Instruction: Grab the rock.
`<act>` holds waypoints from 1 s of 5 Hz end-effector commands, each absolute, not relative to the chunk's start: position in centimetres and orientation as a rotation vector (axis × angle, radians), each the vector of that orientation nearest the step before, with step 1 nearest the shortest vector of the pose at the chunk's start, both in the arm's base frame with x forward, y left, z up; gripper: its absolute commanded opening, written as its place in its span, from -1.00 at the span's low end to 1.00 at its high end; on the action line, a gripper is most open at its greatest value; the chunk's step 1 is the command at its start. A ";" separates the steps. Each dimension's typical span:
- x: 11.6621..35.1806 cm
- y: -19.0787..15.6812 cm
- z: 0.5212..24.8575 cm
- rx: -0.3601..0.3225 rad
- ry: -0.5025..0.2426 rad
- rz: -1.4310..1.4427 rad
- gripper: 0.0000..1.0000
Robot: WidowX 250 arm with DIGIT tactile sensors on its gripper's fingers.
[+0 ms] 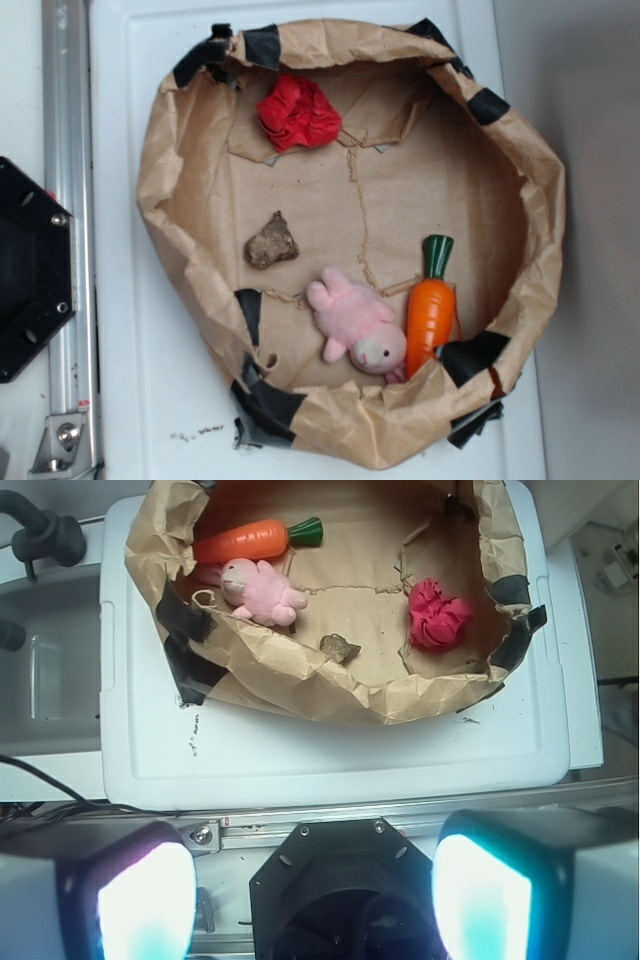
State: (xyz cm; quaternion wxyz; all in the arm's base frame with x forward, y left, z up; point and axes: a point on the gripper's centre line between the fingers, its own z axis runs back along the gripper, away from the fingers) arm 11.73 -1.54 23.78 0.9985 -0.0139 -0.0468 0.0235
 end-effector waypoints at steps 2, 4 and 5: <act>16.7 0.6 20.7 0.018 -0.141 0.139 1.00; 24.3 4.8 13.9 -0.057 -0.161 0.231 1.00; 23.0 4.1 8.6 -0.080 -0.068 0.194 1.00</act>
